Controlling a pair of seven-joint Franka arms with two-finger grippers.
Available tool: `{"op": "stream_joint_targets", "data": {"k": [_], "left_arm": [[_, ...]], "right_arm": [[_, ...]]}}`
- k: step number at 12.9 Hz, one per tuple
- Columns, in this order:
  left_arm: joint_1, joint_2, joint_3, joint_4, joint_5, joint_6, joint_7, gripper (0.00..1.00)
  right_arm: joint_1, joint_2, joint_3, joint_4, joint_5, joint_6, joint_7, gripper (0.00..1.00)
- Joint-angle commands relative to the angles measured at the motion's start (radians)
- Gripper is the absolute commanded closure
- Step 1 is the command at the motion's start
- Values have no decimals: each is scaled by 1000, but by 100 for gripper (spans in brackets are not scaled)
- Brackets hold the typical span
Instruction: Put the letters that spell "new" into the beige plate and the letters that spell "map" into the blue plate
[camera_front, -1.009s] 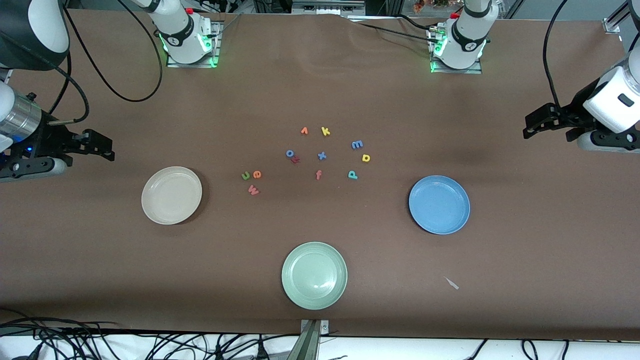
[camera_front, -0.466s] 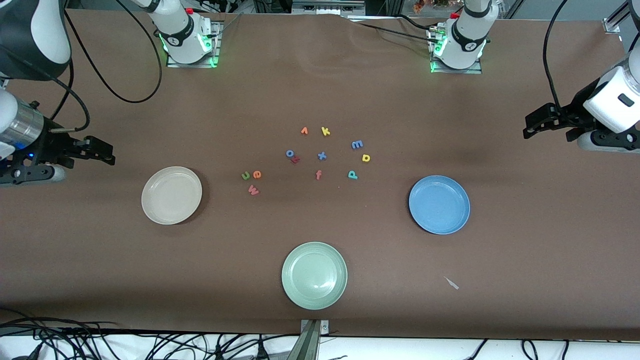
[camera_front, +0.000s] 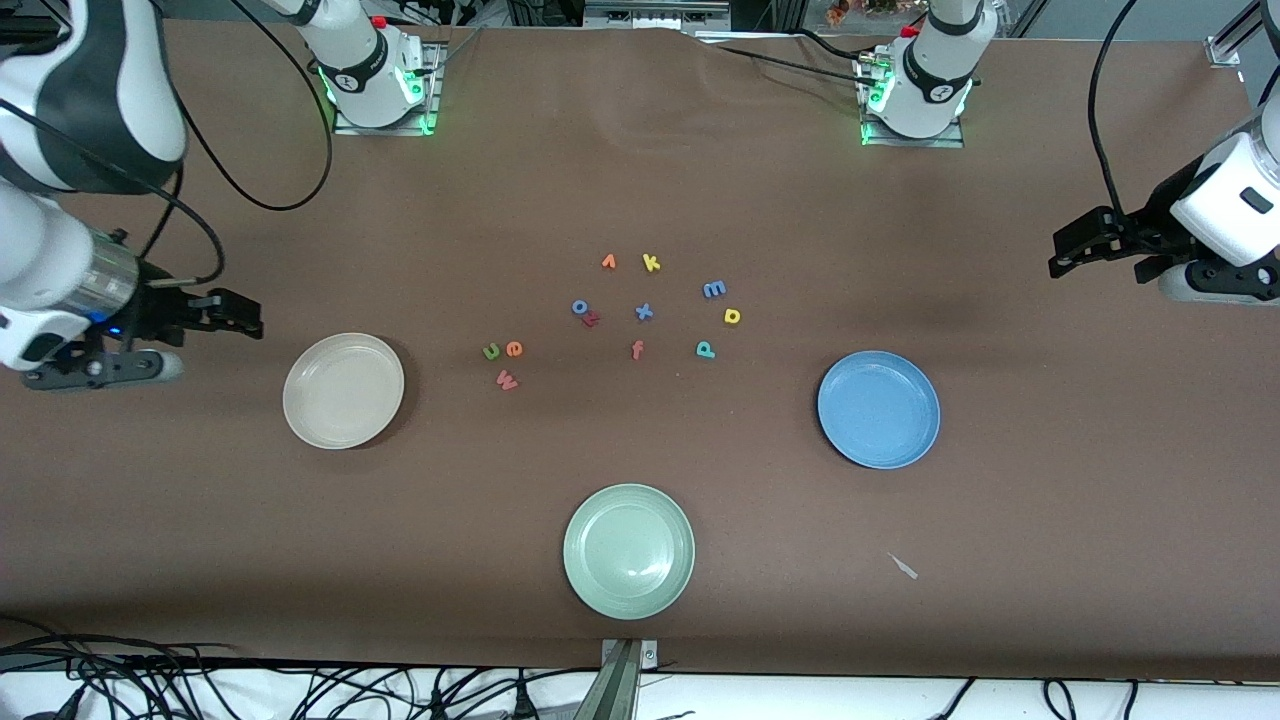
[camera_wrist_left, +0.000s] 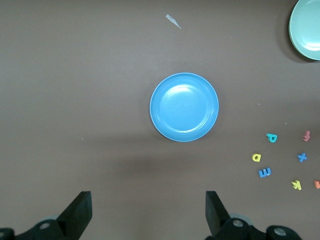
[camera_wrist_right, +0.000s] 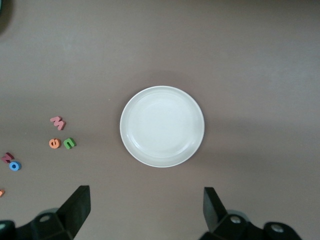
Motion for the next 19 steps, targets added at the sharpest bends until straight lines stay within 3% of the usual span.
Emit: {"op": "stream_joint_targets", "data": {"k": [1, 6, 11, 17, 19], "left_arm": [[5, 11, 1, 30, -20, -15, 2, 0], [-11, 29, -2, 30, -18, -15, 3, 0], [-100, 187, -16, 71, -20, -9, 14, 0], [-185, 329, -17, 99, -20, -7, 5, 0], [-213, 382, -16, 98, -26, 57, -3, 0]], "right_arm": [[60, 45, 0, 9, 8, 35, 83, 0], [171, 125, 0, 8, 56, 126, 238, 0], [223, 160, 3, -24, 57, 192, 333, 0], [223, 91, 68, -386, 59, 583, 461, 0], [221, 90, 86, -442, 59, 622, 513, 0]]}}
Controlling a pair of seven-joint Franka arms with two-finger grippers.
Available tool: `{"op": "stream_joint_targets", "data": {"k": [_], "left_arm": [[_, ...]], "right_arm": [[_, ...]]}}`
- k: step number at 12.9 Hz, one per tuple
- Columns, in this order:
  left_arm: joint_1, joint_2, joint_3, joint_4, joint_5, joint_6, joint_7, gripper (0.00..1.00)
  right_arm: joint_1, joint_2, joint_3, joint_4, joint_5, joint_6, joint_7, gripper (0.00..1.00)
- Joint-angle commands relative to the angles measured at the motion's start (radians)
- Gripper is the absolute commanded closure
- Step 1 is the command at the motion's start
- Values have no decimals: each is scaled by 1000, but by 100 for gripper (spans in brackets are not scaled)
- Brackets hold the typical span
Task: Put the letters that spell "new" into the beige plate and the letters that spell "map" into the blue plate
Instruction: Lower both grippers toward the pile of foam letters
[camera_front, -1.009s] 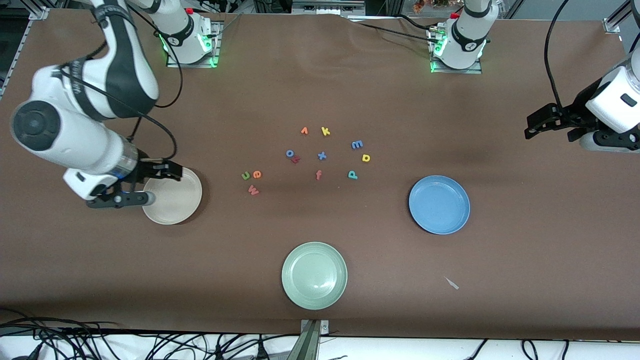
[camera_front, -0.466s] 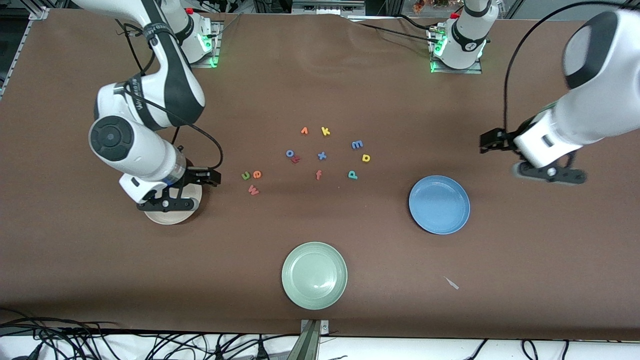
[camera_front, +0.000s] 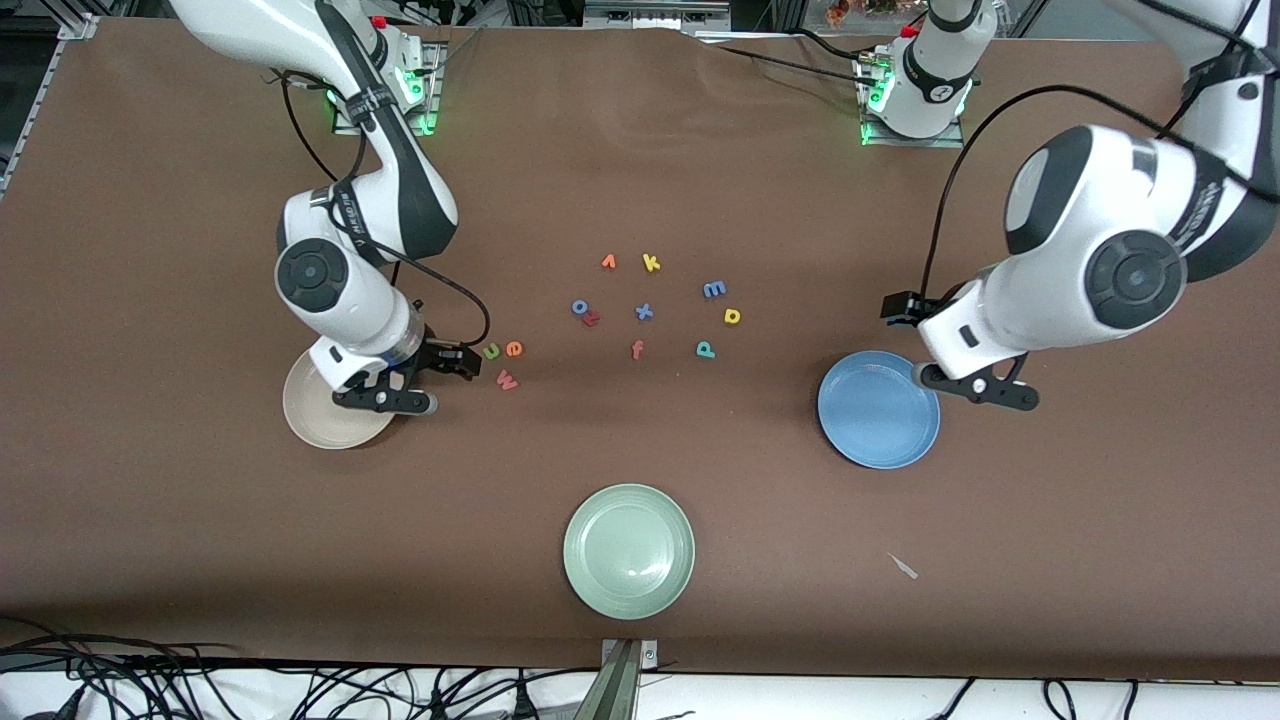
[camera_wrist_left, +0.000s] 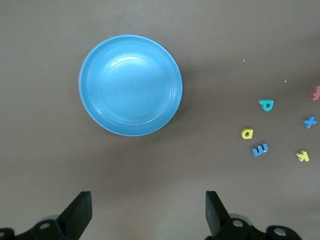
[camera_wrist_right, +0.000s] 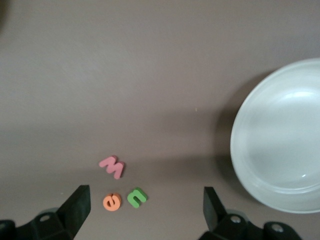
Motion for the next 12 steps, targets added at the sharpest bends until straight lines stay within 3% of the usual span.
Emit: {"op": "stream_joint_targets", "data": {"k": [1, 4, 7, 9, 12], "left_arm": [[-27, 82, 6, 21, -58, 72, -2, 0], [-78, 82, 6, -118, -120, 178, -19, 0], [-160, -7, -7, -376, -118, 423, -125, 0], [-202, -10, -17, -445, -106, 522, -174, 0], [-311, 19, -23, -459, -16, 591, -215, 0]], "right_arm": [[-2, -56, 33, -112, 13, 53, 77, 0], [-1, -48, 37, -202, 13, 177, 140, 1], [5, -22, 60, -216, 13, 228, 176, 1], [25, 1, 62, -216, 13, 268, 211, 1], [33, 9, 63, -256, 13, 327, 211, 1]]}}
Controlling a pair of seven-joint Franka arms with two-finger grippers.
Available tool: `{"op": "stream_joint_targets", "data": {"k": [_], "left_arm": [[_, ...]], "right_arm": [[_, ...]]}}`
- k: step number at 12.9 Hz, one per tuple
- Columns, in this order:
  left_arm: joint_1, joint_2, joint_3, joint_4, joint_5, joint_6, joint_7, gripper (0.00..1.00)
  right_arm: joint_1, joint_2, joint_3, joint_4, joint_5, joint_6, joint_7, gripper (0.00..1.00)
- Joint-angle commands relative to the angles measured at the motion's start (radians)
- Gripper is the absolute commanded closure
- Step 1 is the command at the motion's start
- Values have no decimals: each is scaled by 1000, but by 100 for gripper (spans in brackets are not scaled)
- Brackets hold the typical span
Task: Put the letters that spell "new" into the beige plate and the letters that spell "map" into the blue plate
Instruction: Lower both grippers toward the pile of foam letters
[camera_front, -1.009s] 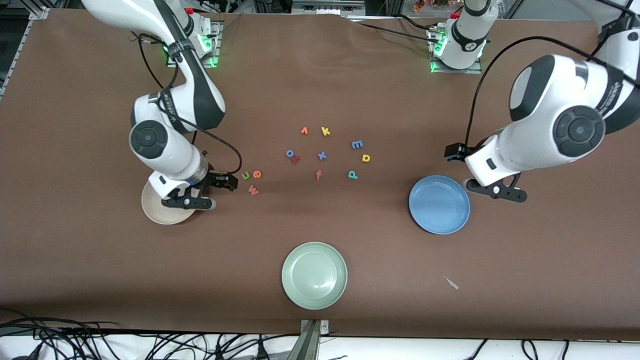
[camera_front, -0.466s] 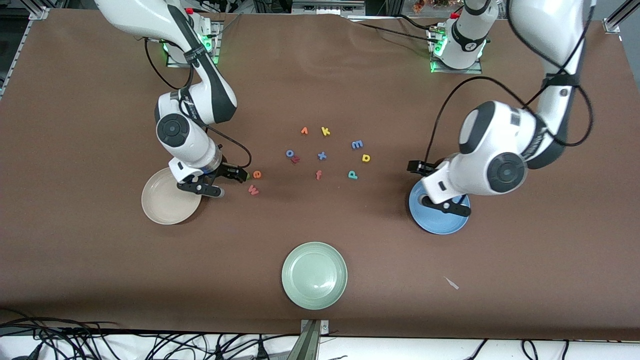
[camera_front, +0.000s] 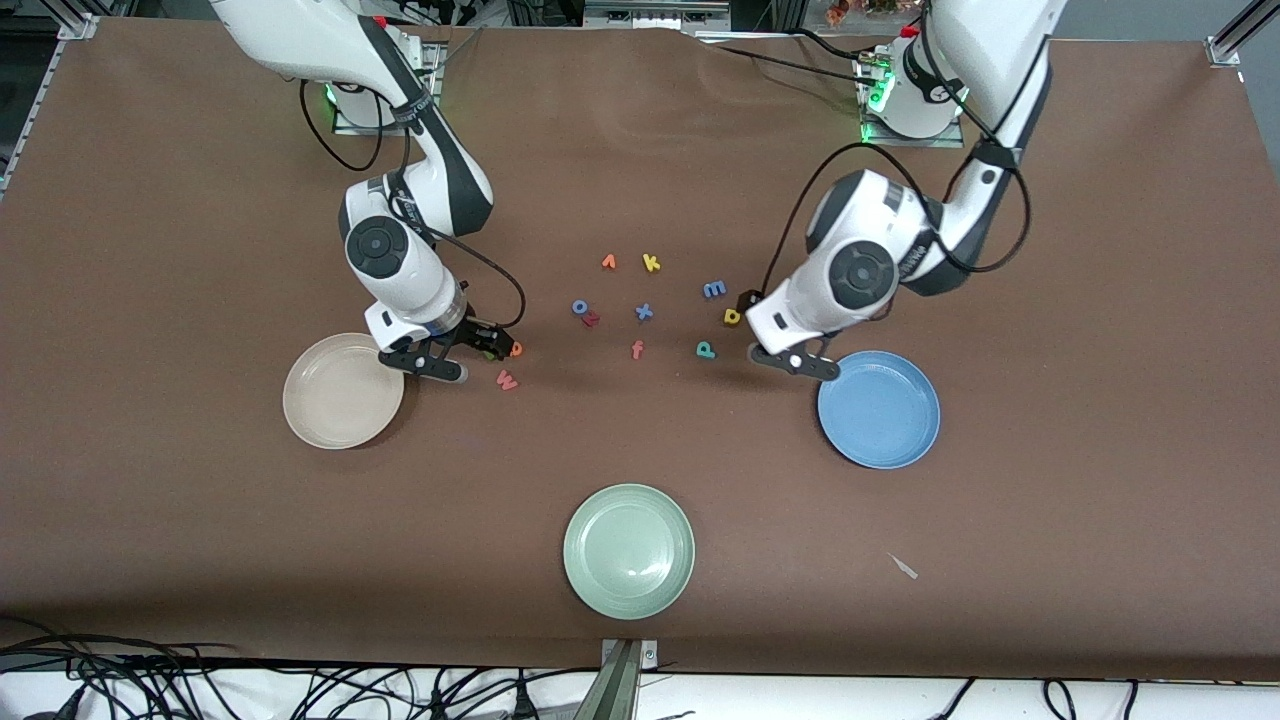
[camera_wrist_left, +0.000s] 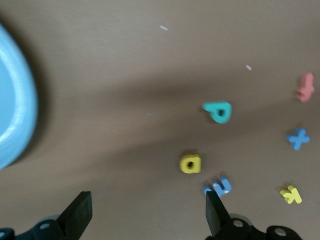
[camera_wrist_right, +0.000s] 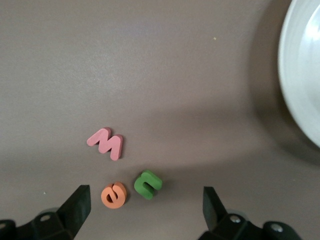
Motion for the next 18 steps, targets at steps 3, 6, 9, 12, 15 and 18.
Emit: {"op": "stream_joint_targets", "data": {"k": [3, 6, 9, 12, 15, 18], "left_arm": [[-99, 2, 5, -42, 94, 82, -125, 0], [-157, 34, 6, -88, 153, 155, -242, 6], [-162, 75, 5, -83, 179, 182, -288, 10], [-159, 97, 5, -89, 179, 223, -297, 22], [-159, 103, 5, -85, 179, 225, -320, 35], [-162, 112, 5, -71, 178, 255, -325, 40]], "right_arm": [[8, 10, 1, -79, 13, 113, 7, 1], [8, 20, -1, -97, 13, 154, 5, 1], [16, 37, -1, -97, 13, 176, 5, 2], [16, 57, -1, -93, 8, 200, -2, 2], [16, 60, -1, -97, 5, 202, -7, 4], [14, 50, -2, -108, 3, 199, -22, 4]]}}
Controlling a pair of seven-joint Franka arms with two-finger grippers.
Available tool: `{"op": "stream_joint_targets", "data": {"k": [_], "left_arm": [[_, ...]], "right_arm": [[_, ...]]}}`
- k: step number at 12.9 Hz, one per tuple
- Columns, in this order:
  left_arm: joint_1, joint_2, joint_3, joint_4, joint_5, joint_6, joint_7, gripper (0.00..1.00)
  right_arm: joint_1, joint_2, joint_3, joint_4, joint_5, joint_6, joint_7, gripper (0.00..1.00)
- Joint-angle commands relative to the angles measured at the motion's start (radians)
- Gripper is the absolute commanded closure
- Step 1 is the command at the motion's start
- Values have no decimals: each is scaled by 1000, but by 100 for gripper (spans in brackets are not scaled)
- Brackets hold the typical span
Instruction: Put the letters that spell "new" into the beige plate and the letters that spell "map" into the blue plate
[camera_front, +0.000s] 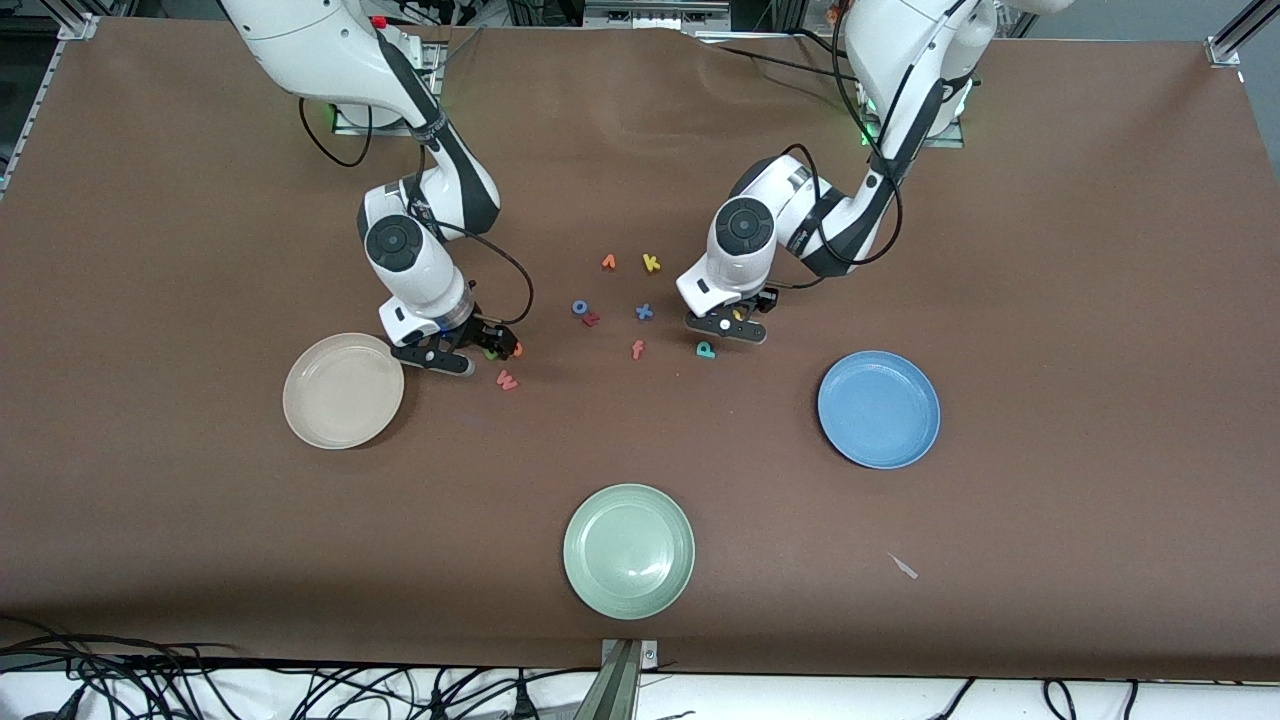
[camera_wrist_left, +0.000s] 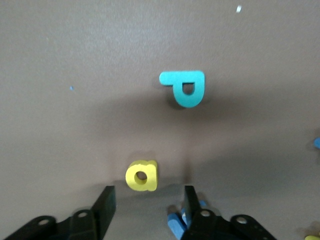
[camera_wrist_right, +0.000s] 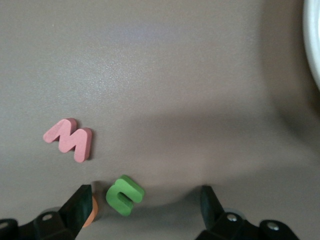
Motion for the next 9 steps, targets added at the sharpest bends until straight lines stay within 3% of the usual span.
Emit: {"op": "stream_joint_targets", "data": {"k": [1, 5, 6, 8, 9], "left_arm": [[-4, 16, 3, 13, 34, 24, -29, 41], [0, 28, 4, 15, 35, 25, -26, 45], [-1, 27, 6, 15, 35, 24, -24, 52], [3, 25, 6, 15, 35, 24, -15, 90], [5, 20, 7, 15, 35, 21, -12, 98]], "right_arm": [[4, -14, -4, -25, 4, 18, -24, 4], [2, -28, -10, -31, 5, 20, -50, 4], [1, -34, -24, -33, 5, 18, -78, 4], [2, -28, -30, -40, 11, 35, -83, 4], [1, -25, -30, -45, 11, 55, -83, 4]]}}
